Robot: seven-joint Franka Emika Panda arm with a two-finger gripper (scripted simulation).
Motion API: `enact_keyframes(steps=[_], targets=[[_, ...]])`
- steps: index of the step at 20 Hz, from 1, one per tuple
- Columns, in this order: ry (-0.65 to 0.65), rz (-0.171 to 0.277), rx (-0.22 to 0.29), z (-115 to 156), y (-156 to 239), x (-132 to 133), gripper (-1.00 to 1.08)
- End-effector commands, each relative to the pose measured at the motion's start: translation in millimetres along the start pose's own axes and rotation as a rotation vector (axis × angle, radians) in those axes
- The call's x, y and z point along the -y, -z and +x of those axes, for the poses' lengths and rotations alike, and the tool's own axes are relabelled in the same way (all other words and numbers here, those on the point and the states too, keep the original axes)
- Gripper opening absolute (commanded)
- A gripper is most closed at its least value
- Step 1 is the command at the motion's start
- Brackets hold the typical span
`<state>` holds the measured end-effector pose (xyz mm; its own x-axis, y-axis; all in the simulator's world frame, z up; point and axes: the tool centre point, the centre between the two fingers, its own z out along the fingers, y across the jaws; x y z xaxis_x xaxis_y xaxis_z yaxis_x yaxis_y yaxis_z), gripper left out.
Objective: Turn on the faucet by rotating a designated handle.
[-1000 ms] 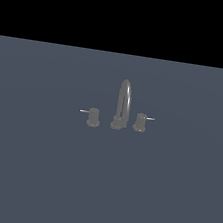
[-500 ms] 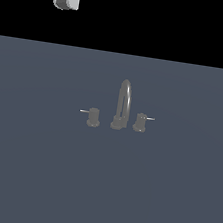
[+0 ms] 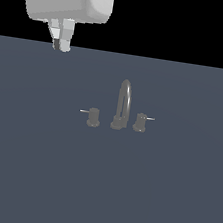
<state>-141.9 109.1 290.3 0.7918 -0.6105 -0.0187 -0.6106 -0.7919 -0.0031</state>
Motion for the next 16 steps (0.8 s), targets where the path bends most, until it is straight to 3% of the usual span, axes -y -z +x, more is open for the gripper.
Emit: enact_keyframes(steps=[1,16], targets=[[-0.049,0.003,0.000,6,-13,12,-1.00],[-0.308,0.008,-0.003,51,-84,66,-1.00]])
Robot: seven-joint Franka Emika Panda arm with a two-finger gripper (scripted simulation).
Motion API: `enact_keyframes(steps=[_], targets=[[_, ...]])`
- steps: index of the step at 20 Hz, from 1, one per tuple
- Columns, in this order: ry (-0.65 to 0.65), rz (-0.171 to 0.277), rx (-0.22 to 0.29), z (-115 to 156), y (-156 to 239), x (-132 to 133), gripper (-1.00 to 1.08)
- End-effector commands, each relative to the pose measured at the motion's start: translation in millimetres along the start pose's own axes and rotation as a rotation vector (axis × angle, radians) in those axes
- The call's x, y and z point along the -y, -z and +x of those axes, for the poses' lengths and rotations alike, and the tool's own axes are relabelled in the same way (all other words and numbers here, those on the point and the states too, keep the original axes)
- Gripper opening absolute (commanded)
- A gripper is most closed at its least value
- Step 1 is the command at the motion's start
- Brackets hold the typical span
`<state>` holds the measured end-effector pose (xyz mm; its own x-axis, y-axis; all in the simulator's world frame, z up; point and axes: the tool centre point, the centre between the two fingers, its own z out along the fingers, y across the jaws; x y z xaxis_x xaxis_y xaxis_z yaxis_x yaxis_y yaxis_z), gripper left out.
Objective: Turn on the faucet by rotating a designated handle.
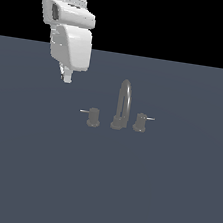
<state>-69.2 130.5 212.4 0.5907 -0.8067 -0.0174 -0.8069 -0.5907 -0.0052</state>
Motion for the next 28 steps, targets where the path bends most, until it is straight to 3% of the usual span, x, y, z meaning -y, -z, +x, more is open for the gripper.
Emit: enact_keyframes(steps=[1,18,28], targets=[[-0.043,0.001,-0.001,6,-12,10,-1.00],[-0.382,-0.002,-0.017,71,-104,76,-1.00],[-0.527,-0.001,-0.020,106,-141,97,-1.00]])
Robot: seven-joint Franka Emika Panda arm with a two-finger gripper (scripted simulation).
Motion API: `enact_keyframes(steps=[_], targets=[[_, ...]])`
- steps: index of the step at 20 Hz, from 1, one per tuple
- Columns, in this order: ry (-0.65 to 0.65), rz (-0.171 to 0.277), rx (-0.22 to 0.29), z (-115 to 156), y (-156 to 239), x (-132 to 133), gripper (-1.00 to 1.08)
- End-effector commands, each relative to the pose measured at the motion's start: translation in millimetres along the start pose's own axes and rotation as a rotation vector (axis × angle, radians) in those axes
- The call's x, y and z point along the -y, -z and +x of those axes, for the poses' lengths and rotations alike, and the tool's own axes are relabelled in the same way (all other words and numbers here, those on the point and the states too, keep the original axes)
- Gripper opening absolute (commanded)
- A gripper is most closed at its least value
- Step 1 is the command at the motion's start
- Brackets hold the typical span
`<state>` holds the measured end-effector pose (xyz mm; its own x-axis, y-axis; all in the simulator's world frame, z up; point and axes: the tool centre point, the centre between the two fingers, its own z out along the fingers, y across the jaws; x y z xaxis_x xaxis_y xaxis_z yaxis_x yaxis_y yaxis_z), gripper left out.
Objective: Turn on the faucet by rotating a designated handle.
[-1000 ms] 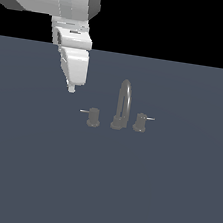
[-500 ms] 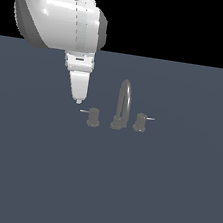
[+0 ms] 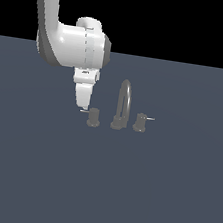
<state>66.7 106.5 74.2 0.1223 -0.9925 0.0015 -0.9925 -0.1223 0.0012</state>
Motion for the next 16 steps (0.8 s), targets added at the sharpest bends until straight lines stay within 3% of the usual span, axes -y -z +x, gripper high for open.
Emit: enact_keyframes(steps=[1,12,16], targets=[[-0.025,0.001,0.000,4,-6,6,-1.00],[-0.050,0.001,0.001,8,-12,12,-1.00],[-0.050,0.001,0.001,1,-12,1,-1.00]])
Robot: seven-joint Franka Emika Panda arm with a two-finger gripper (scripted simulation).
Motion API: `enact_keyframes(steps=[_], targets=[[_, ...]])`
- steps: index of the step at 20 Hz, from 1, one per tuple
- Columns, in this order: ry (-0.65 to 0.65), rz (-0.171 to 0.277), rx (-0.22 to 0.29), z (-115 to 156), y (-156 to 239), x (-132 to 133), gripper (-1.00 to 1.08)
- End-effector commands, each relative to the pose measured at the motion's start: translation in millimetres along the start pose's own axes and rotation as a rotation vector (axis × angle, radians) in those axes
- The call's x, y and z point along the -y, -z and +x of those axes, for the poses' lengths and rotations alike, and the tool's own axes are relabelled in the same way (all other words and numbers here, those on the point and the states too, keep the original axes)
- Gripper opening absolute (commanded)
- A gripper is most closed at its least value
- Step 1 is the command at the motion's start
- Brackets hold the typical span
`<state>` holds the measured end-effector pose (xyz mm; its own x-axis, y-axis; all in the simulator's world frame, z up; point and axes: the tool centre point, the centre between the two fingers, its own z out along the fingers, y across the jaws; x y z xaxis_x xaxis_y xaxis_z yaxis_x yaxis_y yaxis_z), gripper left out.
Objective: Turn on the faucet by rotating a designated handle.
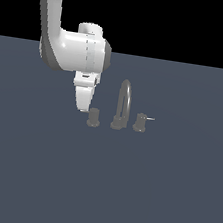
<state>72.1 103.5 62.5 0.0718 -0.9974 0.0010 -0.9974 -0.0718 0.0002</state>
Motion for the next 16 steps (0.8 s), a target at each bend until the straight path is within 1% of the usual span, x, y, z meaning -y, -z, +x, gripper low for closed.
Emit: enact_keyframes(steps=[1,6,7,8,16], targets=[[0.001,0.000,0.000,-4,0,-7,-1.00],[0.000,0.000,0.001,-13,0,-22,-1.00],[0.000,0.000,0.001,-13,0,-22,-1.00],[-0.005,0.008,0.001,-8,0,-15,-1.00],[-0.002,0.004,0.001,-6,0,-40,-1.00]])
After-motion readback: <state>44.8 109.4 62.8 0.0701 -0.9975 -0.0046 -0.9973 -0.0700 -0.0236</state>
